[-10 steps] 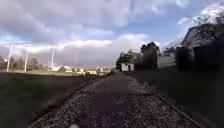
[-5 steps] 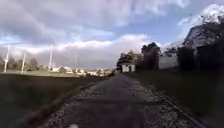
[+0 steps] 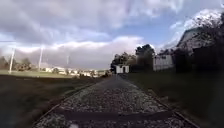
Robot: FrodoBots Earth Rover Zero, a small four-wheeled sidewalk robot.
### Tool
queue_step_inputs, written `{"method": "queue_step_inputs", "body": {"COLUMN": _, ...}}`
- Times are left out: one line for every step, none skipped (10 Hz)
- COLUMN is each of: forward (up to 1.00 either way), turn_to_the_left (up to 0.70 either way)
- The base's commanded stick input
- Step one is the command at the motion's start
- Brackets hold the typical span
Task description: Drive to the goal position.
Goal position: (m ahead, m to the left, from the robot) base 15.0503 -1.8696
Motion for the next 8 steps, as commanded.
{"method": "queue_step_inputs", "body": {"forward": 1.0, "turn_to_the_left": 0.0}}
{"method": "queue_step_inputs", "body": {"forward": 1.0, "turn_to_the_left": 0.0}}
{"method": "queue_step_inputs", "body": {"forward": 1.0, "turn_to_the_left": 0.0}}
{"method": "queue_step_inputs", "body": {"forward": 1.0, "turn_to_the_left": 0.0}}
{"method": "queue_step_inputs", "body": {"forward": 1.0, "turn_to_the_left": 0.0}}
{"method": "queue_step_inputs", "body": {"forward": 1.0, "turn_to_the_left": 0.0}}
{"method": "queue_step_inputs", "body": {"forward": 1.0, "turn_to_the_left": 0.0}}
{"method": "queue_step_inputs", "body": {"forward": 1.0, "turn_to_the_left": 0.0}}
